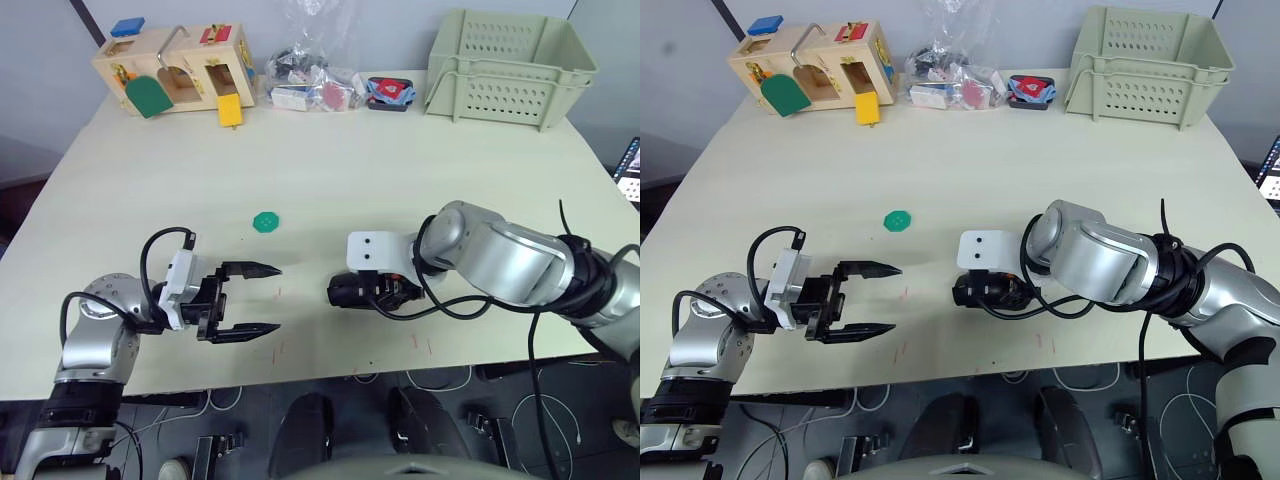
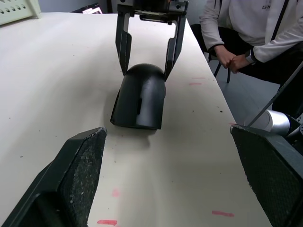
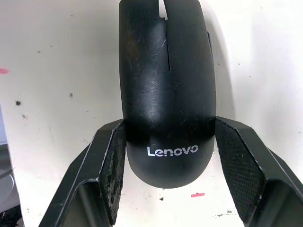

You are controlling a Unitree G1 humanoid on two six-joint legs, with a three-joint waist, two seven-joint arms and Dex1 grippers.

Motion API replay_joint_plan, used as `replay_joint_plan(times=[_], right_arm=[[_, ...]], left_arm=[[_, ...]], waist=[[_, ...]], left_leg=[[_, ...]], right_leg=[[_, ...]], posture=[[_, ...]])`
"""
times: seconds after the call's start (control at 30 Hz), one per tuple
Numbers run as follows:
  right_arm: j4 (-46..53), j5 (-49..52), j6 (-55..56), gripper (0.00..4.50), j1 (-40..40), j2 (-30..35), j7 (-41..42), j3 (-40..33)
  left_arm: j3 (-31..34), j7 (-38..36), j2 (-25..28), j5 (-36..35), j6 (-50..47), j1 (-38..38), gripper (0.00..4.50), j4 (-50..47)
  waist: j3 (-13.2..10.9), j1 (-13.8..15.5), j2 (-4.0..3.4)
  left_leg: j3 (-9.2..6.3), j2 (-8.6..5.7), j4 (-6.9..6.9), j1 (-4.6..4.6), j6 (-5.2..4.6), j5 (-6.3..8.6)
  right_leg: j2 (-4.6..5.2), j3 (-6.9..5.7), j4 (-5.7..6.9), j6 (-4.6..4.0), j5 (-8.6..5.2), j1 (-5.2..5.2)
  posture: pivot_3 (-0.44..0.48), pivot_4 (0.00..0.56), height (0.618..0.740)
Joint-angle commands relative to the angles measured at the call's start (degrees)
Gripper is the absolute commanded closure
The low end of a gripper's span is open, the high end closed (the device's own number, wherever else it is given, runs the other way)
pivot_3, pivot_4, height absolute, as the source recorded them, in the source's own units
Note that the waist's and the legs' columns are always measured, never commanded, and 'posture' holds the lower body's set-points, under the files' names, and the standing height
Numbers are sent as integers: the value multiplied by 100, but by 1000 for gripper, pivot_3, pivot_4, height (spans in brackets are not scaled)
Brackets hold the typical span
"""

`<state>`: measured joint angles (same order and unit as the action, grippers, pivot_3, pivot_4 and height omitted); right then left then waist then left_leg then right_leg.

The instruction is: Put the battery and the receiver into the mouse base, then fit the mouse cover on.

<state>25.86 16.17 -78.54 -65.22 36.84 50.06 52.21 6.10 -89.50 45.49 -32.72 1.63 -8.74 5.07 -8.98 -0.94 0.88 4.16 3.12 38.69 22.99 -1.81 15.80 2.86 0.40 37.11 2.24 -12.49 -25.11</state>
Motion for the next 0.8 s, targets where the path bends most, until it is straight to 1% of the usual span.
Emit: replay_joint_plan(times=[0.03, 0.8], right_arm=[[3, -32, -95, 2048, -146, 31, -56, 85], [105, 133, -246, 2048, -236, 218, -19, 198]], left_arm=[[12, -167, -9, -50, 32, -3, 0, -147], [-57, -94, -82, -20, -40, -26, 0, -232]], waist=[[0, 0, 0], [0, 1, 0]], left_leg=[[0, 0, 0, 0, 0, 0], [-1, 0, 0, 0, 0, 0]], right_leg=[[0, 0, 0, 0, 0, 0], [0, 0, 1, 0, 0, 0]], posture=[[0, 150, 740], [0, 150, 740]])
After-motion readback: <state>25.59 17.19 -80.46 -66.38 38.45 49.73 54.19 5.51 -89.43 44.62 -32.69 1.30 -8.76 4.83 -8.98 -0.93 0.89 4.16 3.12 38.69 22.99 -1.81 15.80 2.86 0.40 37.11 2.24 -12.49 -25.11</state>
